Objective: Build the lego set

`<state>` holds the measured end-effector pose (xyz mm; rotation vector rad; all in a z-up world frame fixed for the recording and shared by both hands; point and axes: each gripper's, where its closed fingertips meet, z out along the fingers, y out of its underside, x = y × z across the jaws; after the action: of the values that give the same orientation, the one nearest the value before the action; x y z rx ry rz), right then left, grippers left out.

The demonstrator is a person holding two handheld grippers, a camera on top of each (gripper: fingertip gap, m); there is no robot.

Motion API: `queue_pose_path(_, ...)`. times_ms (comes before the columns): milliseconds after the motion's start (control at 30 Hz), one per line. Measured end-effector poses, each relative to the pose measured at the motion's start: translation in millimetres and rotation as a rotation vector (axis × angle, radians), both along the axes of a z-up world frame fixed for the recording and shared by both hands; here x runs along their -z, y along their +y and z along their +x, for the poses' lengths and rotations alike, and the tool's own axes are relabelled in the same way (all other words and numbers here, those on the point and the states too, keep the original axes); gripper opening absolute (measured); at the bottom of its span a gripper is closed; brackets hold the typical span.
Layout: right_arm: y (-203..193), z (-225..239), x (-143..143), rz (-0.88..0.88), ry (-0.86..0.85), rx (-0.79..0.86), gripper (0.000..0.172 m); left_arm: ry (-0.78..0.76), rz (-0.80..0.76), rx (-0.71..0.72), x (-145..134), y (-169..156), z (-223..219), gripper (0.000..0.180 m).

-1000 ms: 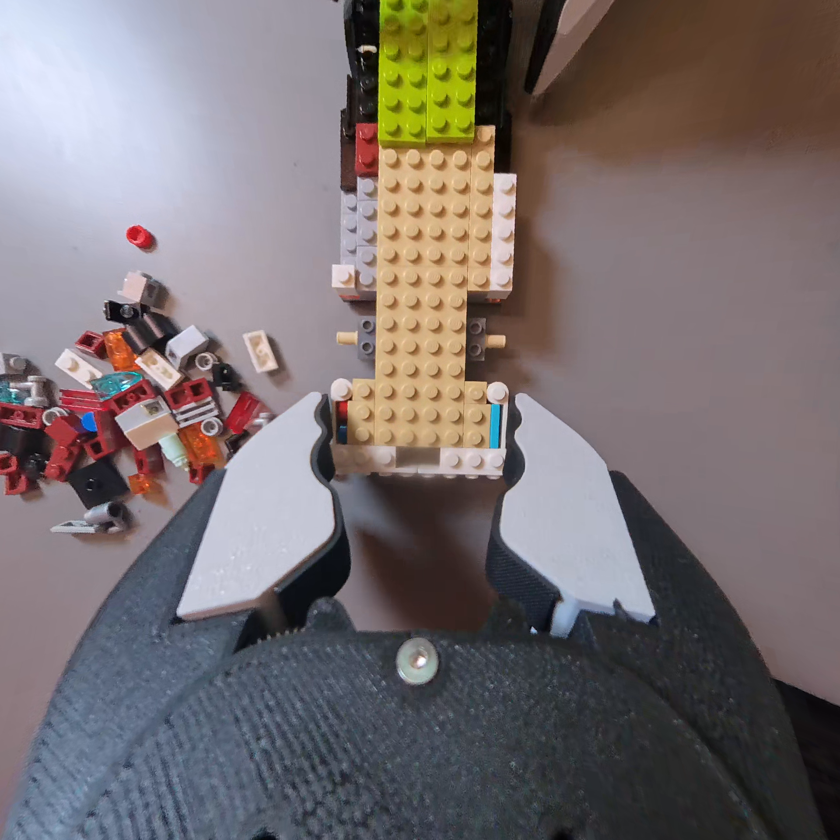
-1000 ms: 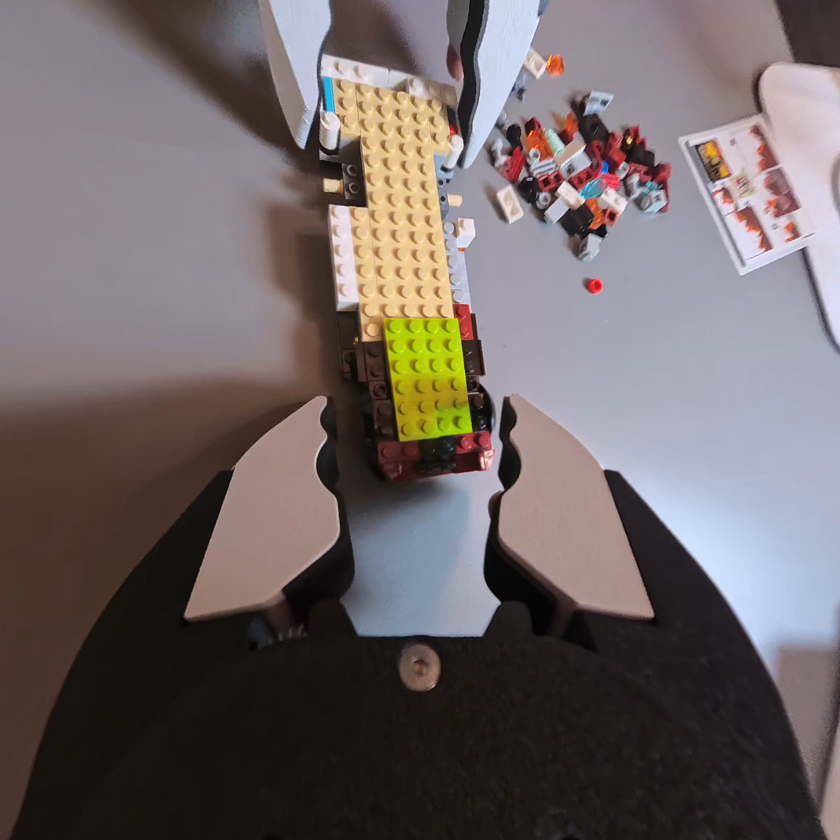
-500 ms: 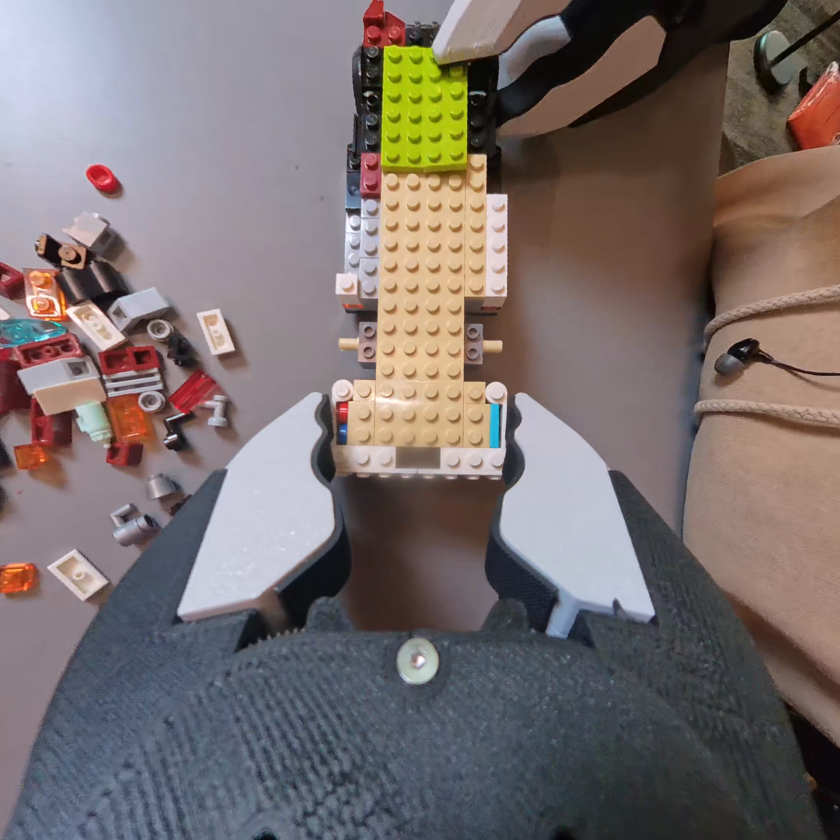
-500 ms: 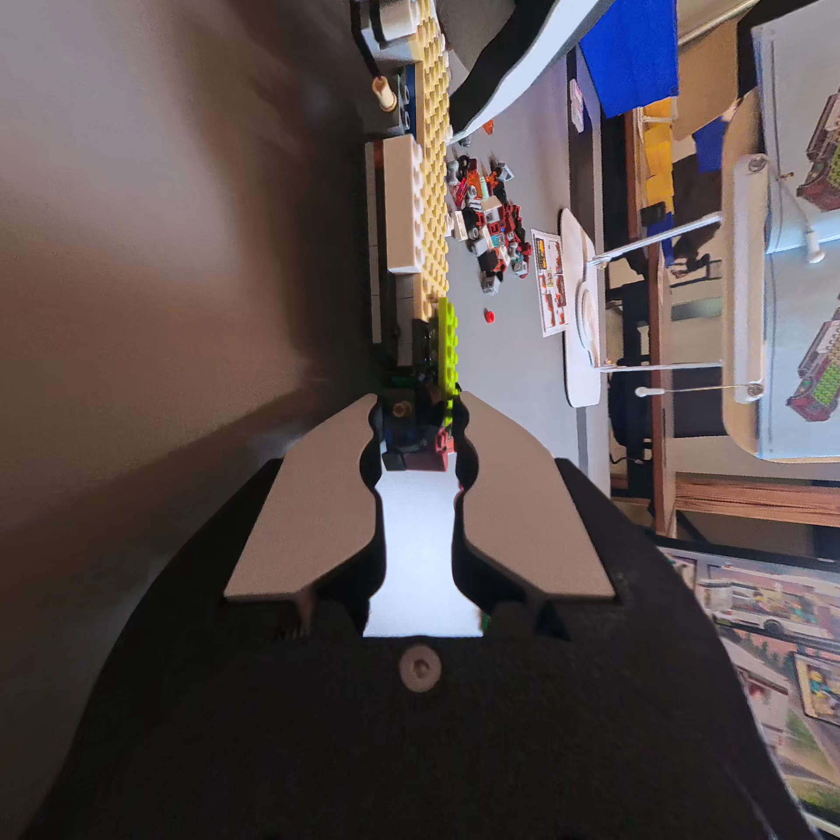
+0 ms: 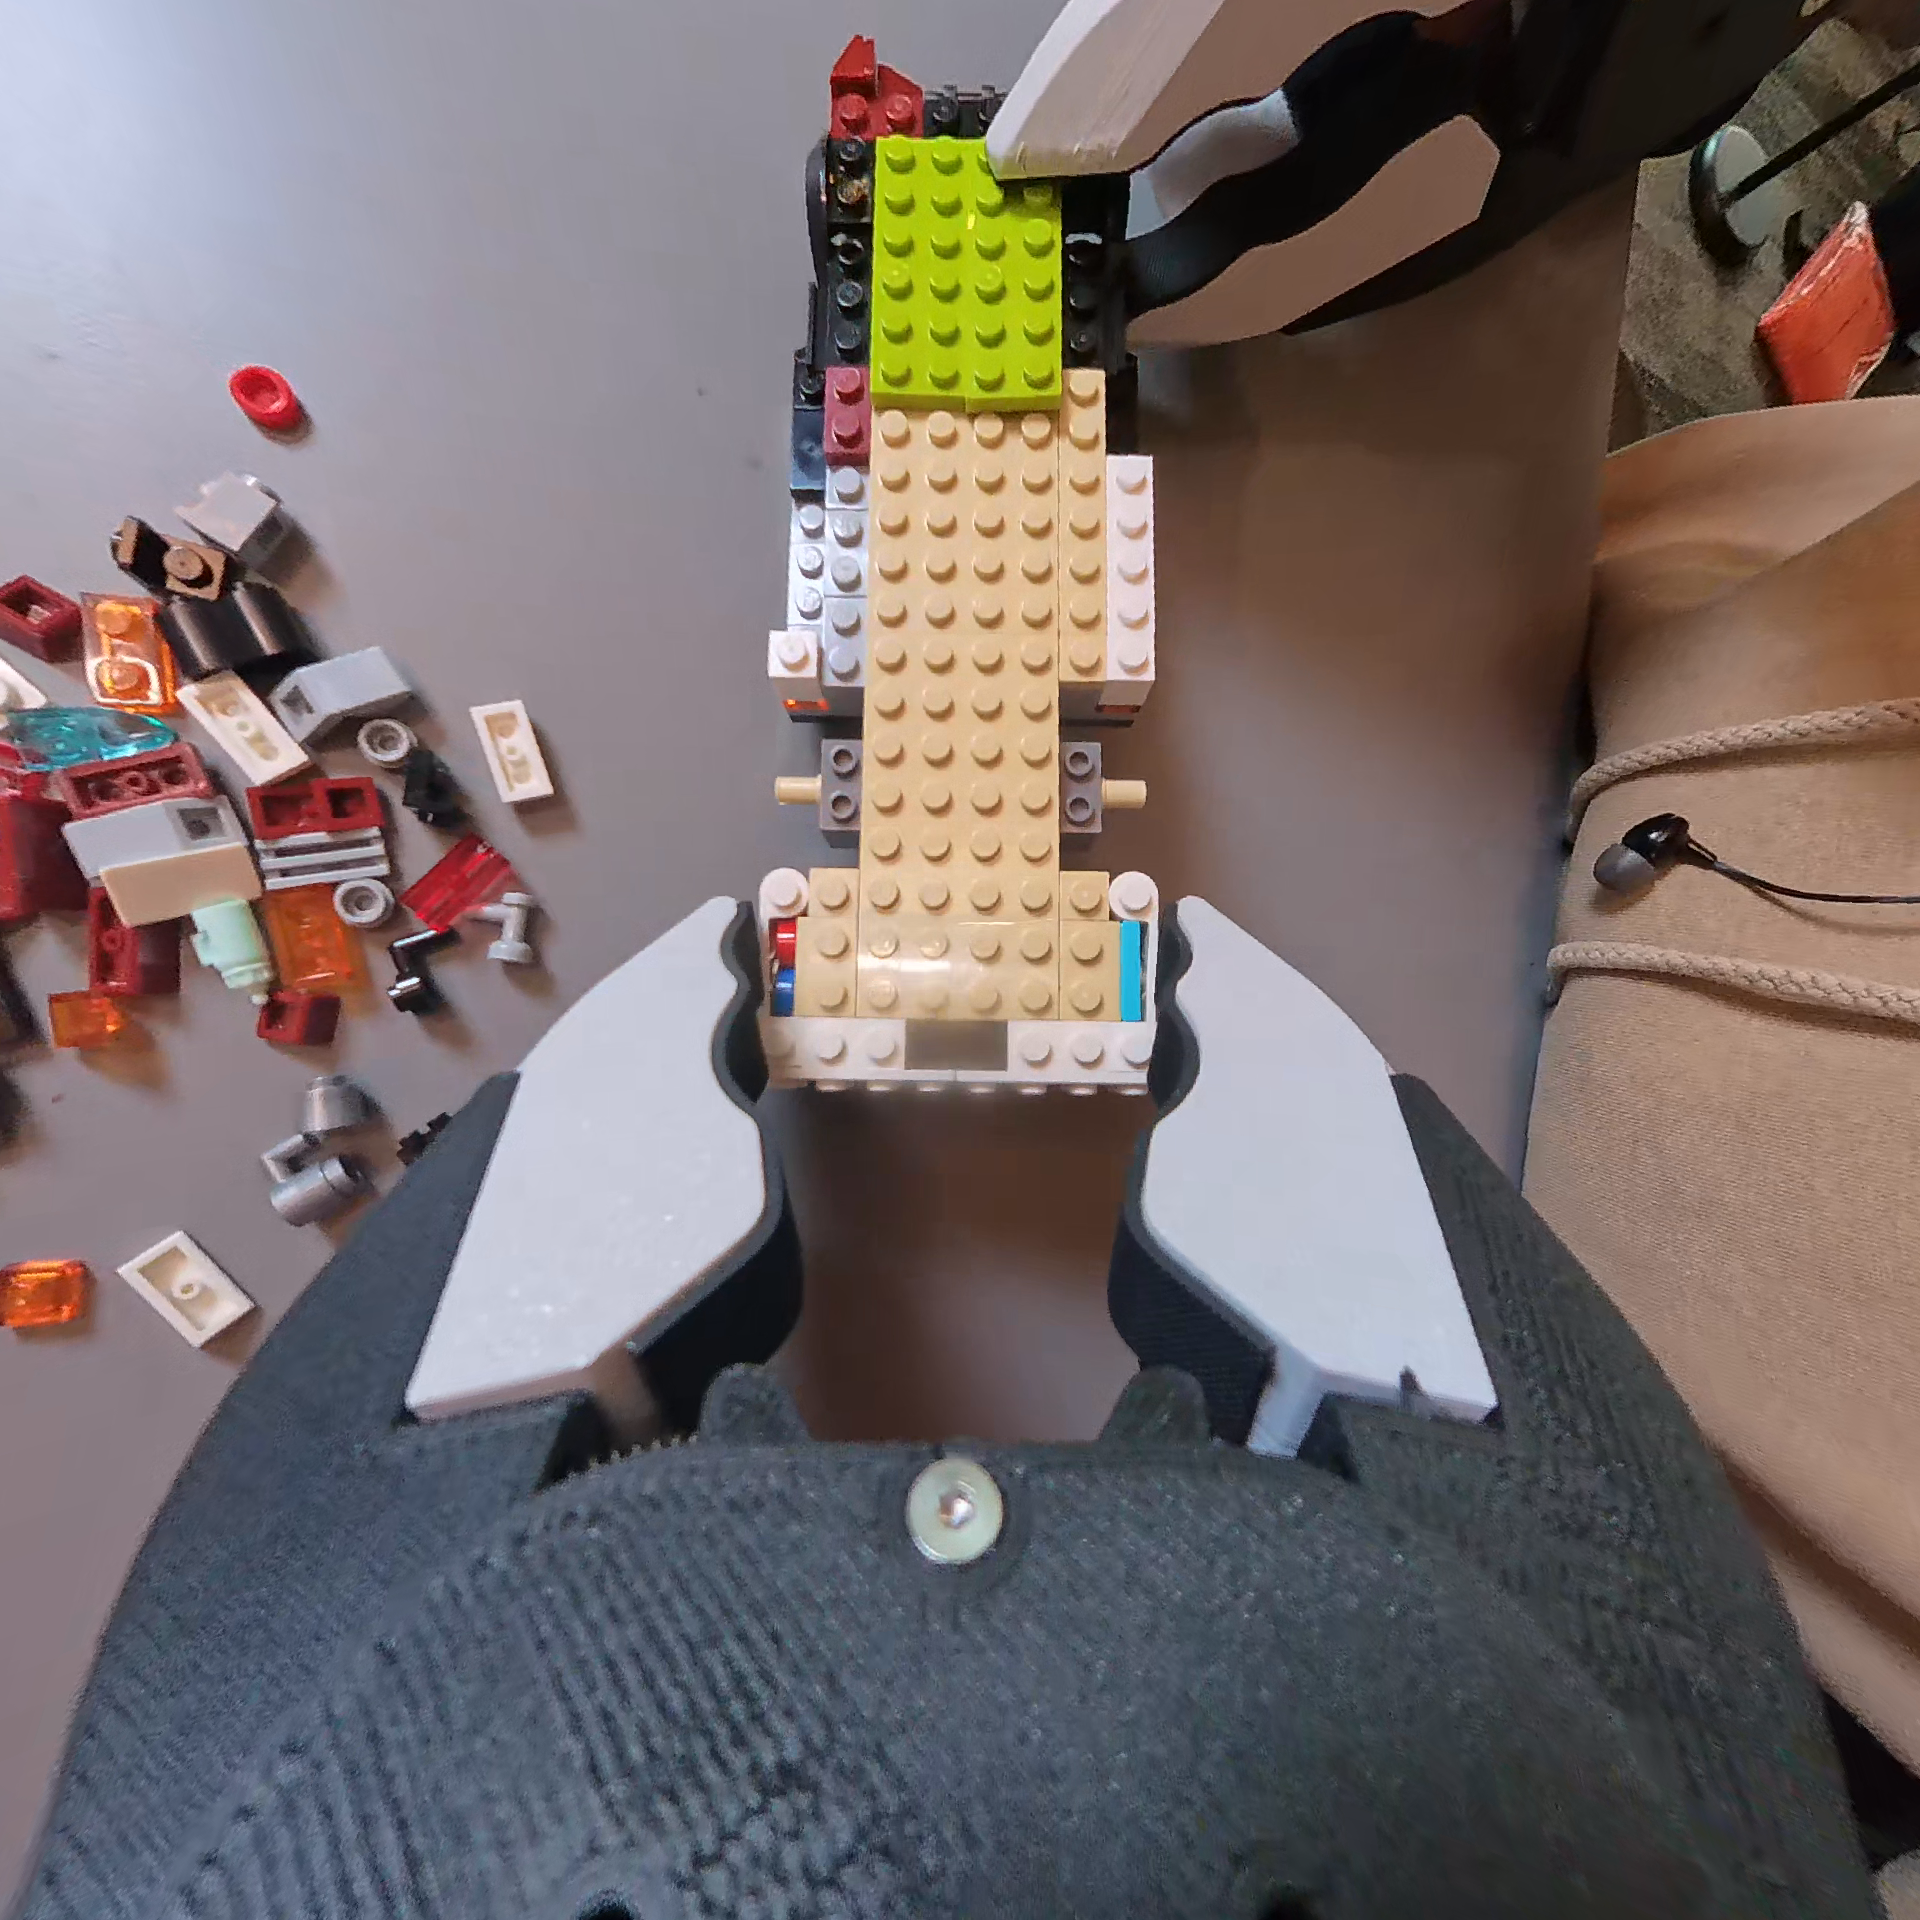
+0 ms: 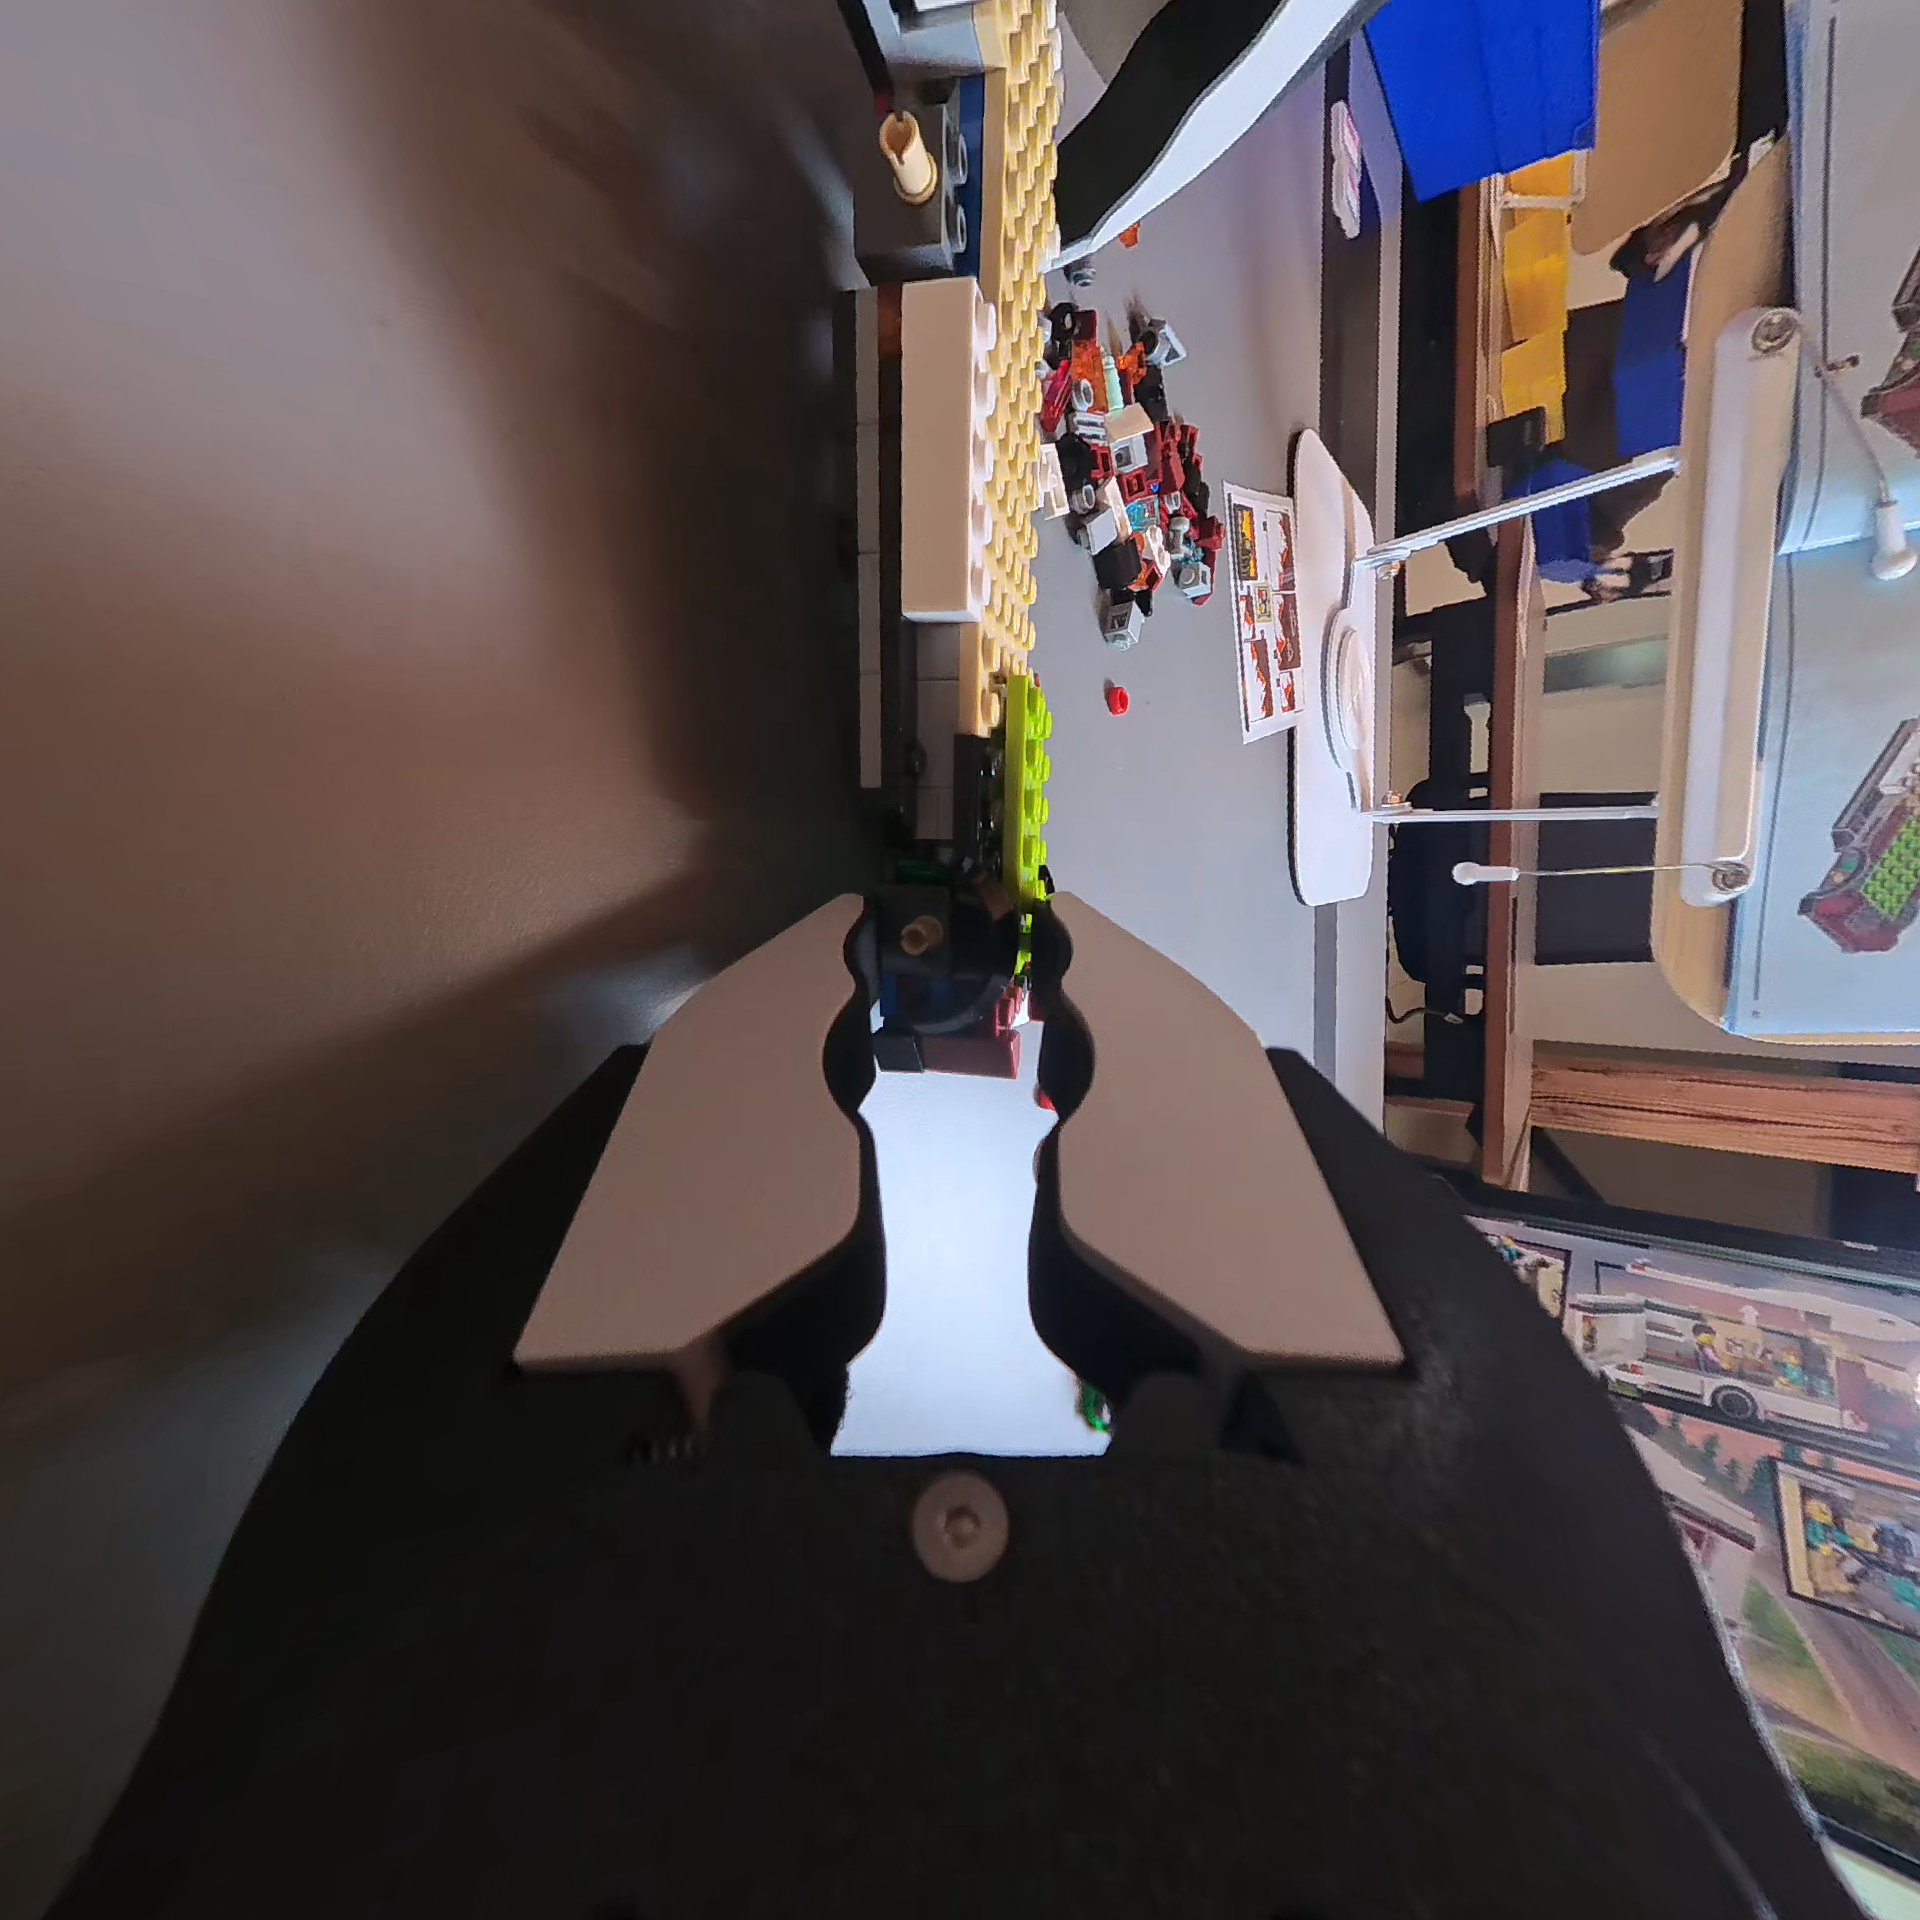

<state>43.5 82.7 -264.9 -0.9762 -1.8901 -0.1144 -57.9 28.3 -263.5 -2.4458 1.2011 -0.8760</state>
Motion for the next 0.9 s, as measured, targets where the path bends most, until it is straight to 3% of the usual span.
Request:
queue_pose_path(500, -1.9, 2.9, -1.6, 0.0, 0.0, -0.014, 0.029, 0.013, -0.009, 0.0, -1.0, -1.7, -1.0, 0.074)
queue_pose_path(633, -3.6, 5.2, -11.3, -0.085, 0.034, 0.0, 0.046, 0.016, -0.012, -0.009, -1.5, -1.2, -3.2, 0.074)
queue_pose_path(900, -10.4, 1.8, -13.5, -0.19, 0.038, -0.035, 0.051, 0.031, 0.006, -0.005, -1.5, -0.6, -4.4, 0.074)
